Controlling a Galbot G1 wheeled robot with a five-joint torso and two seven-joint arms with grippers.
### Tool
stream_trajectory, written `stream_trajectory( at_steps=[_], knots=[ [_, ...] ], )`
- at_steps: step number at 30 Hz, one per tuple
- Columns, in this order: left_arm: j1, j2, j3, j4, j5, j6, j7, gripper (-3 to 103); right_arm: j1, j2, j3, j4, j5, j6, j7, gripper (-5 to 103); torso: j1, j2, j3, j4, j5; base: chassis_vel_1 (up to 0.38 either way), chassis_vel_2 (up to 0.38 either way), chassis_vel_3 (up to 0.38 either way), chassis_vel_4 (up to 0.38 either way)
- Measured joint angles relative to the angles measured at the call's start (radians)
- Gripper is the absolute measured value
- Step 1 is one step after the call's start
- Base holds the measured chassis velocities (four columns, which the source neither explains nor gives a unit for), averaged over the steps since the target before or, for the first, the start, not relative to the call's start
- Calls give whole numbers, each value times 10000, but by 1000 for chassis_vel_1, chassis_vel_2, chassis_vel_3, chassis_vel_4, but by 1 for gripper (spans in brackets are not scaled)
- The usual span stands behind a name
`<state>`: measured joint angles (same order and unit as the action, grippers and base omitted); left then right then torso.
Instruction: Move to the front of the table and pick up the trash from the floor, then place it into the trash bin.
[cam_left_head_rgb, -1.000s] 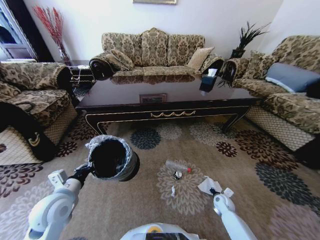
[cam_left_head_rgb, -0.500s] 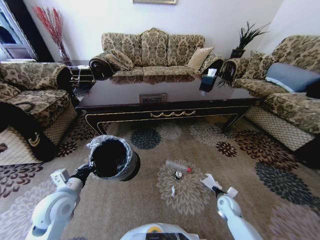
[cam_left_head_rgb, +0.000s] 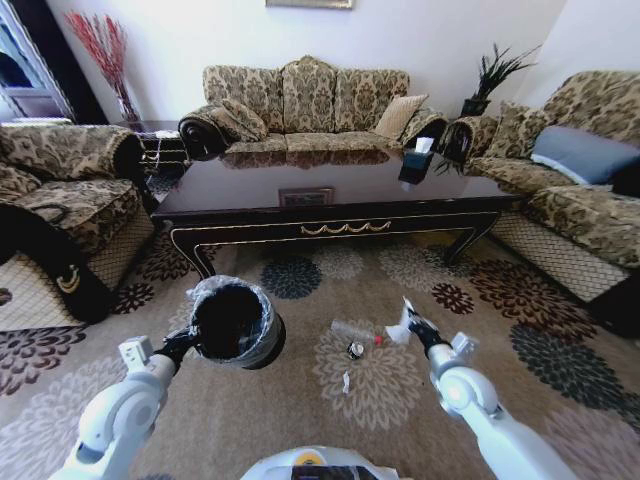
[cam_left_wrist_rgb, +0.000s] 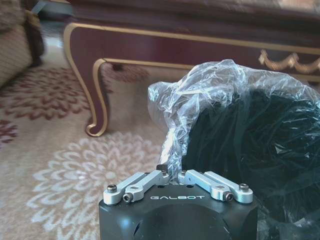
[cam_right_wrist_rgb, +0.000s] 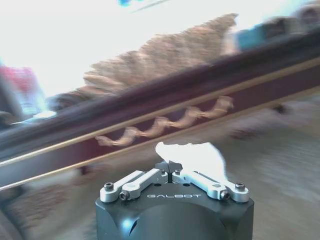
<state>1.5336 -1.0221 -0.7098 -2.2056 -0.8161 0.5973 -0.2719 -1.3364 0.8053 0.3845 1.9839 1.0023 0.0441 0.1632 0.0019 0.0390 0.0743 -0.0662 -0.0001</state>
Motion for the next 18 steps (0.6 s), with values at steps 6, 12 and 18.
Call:
stream_trajectory(
  at_steps=[6,12,18],
  knots=[
    [-749,870,1068,426,-531,104,45,3,2099,-1110,-1591,10,746,1127,-1940,0,0,1,1,2,4,0,0,0,0],
    [-1296,1015,1778,929,-520,150,73,3,3754,-1553,-3027,232,1455,1169,-2151,0,1,1,1,2,2,0,0,0,0],
    [-2052,1009,2388,1491,-529,145,116,3,6803,-1912,-5468,228,2042,1168,-2188,0,1,1,1,3,-1,0,0,0,0]
  ],
)
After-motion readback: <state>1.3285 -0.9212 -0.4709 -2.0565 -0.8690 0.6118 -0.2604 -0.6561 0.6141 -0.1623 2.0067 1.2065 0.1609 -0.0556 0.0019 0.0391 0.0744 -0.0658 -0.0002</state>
